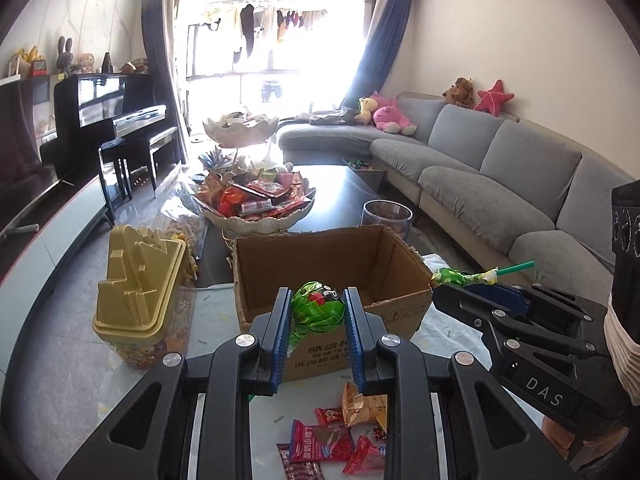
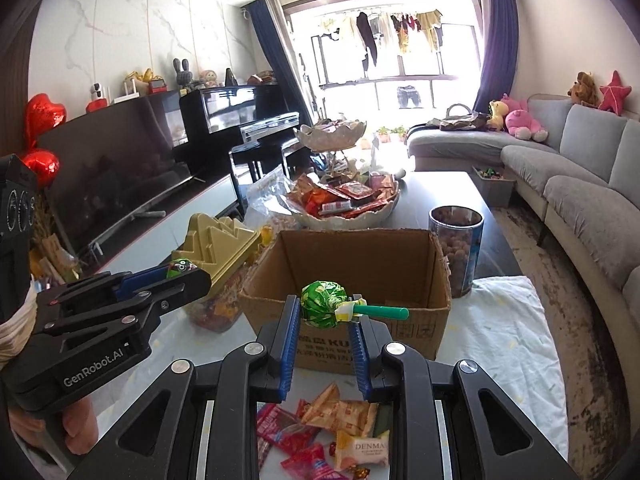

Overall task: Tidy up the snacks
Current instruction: 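Carry both lollipops over the cardboard box and open both grippers, then move both open grippers back to the remaining snacks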

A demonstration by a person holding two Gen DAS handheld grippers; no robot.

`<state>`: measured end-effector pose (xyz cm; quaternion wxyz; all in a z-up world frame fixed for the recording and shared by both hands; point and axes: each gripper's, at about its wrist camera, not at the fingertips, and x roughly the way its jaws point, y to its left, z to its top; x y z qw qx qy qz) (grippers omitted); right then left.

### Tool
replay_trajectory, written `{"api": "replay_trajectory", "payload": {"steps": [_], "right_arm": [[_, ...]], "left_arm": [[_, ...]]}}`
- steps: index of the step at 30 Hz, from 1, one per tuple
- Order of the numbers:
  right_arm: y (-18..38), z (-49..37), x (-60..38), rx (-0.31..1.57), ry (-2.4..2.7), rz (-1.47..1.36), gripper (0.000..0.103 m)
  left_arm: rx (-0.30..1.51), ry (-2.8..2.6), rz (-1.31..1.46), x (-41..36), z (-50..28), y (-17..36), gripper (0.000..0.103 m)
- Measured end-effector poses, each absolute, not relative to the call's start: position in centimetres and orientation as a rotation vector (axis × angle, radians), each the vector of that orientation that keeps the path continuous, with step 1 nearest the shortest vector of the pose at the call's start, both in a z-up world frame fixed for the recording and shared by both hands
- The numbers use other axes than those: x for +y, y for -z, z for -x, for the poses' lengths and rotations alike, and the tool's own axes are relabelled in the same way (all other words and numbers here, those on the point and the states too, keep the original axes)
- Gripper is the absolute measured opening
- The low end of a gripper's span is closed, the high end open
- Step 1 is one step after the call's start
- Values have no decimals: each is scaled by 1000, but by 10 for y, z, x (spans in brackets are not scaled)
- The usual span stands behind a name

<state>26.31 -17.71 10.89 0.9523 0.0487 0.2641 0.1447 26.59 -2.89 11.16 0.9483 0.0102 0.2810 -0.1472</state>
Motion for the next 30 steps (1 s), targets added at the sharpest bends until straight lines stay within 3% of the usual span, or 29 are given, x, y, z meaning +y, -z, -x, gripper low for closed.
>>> {"api": "replay_trajectory", "payload": {"steps": [27,29,30], "right_arm": [[-75,-375,-187,622,-268,-79,26],[-74,-380,-187,627,-248,-76,29],[-73,-382,-188,634,-238,-81,42]], "left_arm": [[664,282,-30,-45,-378,-77,28],[662,266,-44,-45,-377,-75,40],[657,260,-49,-45,-375,-74,40]]}}
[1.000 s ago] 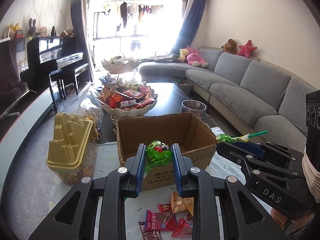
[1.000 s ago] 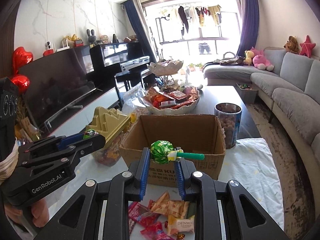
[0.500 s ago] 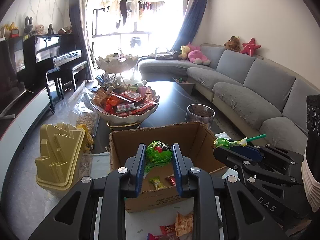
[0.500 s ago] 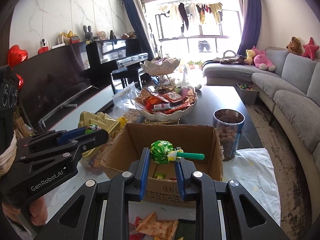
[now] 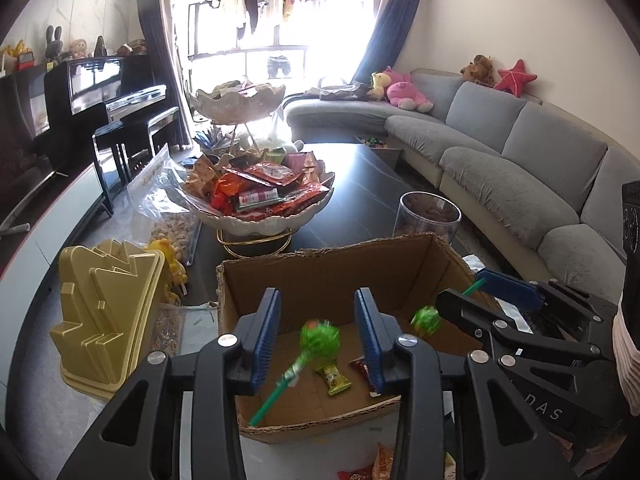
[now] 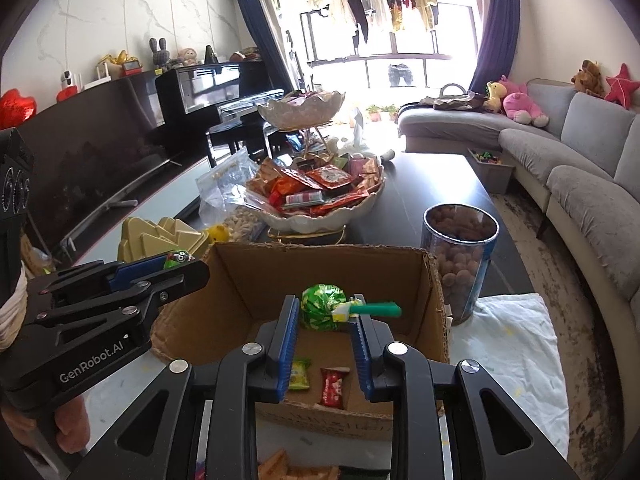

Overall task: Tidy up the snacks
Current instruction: 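Move both open grippers back to the remaining snacks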

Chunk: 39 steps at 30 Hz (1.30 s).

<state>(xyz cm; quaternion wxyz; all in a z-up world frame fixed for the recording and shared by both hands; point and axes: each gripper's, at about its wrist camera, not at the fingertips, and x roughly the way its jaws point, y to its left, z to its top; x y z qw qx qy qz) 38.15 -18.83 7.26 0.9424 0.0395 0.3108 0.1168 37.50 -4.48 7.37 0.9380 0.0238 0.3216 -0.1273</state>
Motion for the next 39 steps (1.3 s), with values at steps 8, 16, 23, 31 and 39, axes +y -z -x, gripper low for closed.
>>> {"api": "replay_trajectory", "payload": {"steps": [8,16,23,31,39], "right_arm": [[-71,-362,-192,623,-231,-88,51],[-82,-326,-192,587,-245,-80,51],[-85,-296,-191,578,-255,-76,56],[-81,-264,-190,577,-242,-68,62],[-74,-239,-194,588,-224,-61,65]], "left_arm": [[645,262,-14,-37,-349,-75,48],[603,269,-19,-32,-311,-87,54],[588,269,-15,-29,-280,-91,58],[593,259,-18,-26,-248,-89,62],[605,249,-10,-24,-222,-79,66]]}}
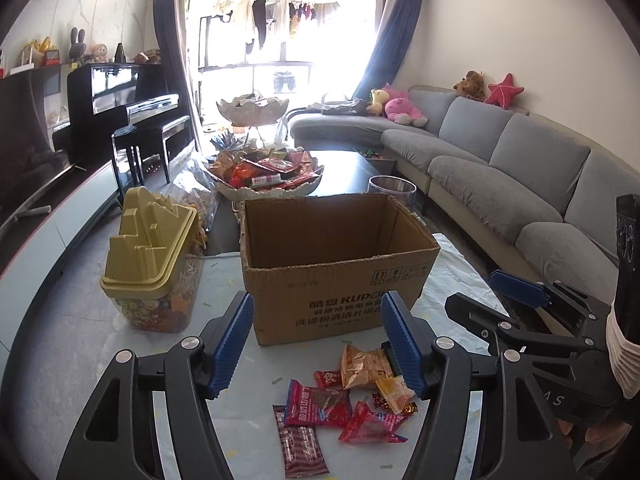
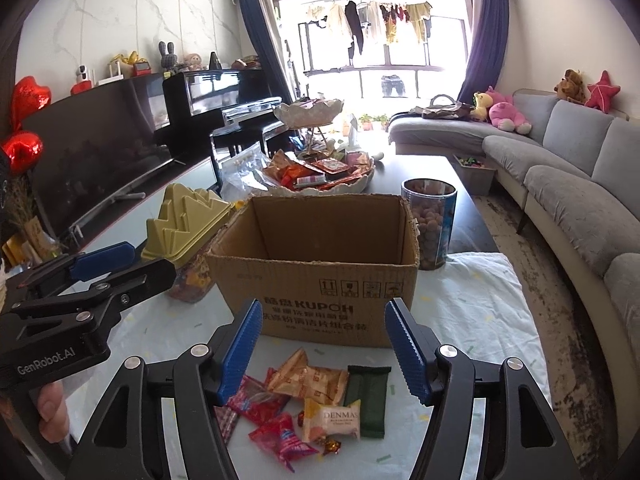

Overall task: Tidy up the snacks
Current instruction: 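Move both open grippers back to the remaining snacks, then grasp the striped chocolate bar with the left gripper while the right gripper grasps the pink packet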

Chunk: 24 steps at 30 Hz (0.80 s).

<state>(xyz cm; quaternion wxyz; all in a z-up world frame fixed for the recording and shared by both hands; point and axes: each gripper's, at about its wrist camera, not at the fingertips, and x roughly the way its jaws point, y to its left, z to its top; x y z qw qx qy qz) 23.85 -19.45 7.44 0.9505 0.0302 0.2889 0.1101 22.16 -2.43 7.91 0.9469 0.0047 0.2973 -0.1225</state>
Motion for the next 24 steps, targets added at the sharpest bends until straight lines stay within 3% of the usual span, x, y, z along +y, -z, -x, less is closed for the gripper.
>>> {"api": "replay_trajectory", "payload": {"steps": [24], "right_arm": [[9,-204,-171,776,-268,35,68]], "left_arm": [[884,209,21,-3,-180,37,69]]}}
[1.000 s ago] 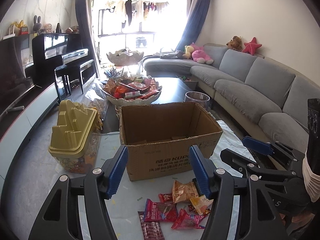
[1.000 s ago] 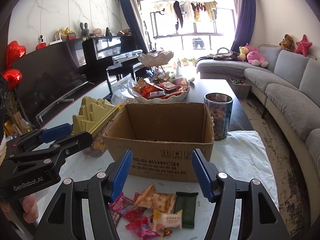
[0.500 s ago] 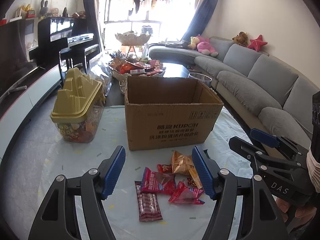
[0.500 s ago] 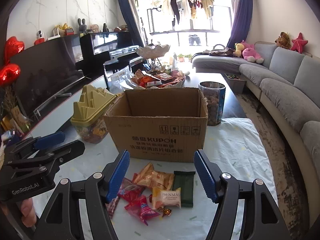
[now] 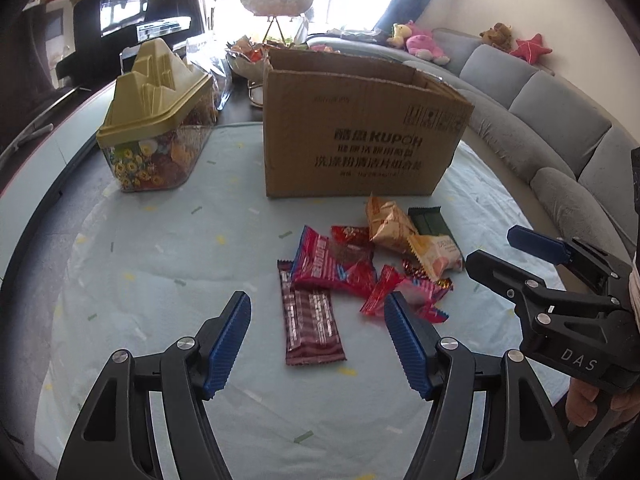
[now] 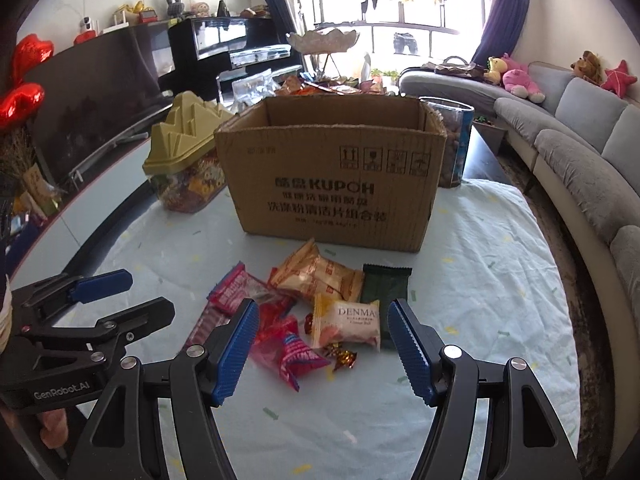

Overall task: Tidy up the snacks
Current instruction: 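Grasp the striped chocolate bar with the left gripper while the right gripper grasps the pink packet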

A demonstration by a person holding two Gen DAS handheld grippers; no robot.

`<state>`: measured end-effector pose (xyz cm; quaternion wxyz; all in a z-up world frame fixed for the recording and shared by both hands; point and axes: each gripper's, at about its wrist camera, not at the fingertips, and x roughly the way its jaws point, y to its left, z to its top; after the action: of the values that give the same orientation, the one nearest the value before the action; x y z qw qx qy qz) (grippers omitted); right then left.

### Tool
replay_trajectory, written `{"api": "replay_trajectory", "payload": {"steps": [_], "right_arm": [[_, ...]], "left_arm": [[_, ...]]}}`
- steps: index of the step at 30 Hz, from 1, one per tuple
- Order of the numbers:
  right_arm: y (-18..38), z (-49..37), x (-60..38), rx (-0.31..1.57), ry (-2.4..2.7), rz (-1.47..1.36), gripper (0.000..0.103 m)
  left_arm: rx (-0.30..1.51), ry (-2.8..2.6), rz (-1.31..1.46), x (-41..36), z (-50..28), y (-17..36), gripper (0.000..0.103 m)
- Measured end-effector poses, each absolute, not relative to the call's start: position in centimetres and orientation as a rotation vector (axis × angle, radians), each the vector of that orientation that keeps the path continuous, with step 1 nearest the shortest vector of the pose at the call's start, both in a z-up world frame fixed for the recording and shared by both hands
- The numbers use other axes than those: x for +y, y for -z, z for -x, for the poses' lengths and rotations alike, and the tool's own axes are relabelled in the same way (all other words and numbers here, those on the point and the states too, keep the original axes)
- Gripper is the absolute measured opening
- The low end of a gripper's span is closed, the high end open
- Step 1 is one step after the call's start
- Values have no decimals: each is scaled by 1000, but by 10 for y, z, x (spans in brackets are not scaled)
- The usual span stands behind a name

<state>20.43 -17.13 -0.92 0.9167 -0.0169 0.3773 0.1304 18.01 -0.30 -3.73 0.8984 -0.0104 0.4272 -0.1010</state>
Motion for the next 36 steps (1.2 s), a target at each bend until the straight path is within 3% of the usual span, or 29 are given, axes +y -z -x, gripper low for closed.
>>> {"api": "replay_trajectory", "payload": {"steps": [13,30,33,36], "right_arm": [[44,-214,-150,857,-424,155,66],[74,-239,-133,986,-508,203,46],[75,-242,-132,992,-519,205,45],[78,-244,-127,1003,-528,213,44]], "left_arm": [[963,209,25,-4,-194,75,67],[1032,181,24,-15,-230,106,57],[1022,156,-13,-17,-231,106,53],[1004,134,-39,-17,-228,107,41]]}}
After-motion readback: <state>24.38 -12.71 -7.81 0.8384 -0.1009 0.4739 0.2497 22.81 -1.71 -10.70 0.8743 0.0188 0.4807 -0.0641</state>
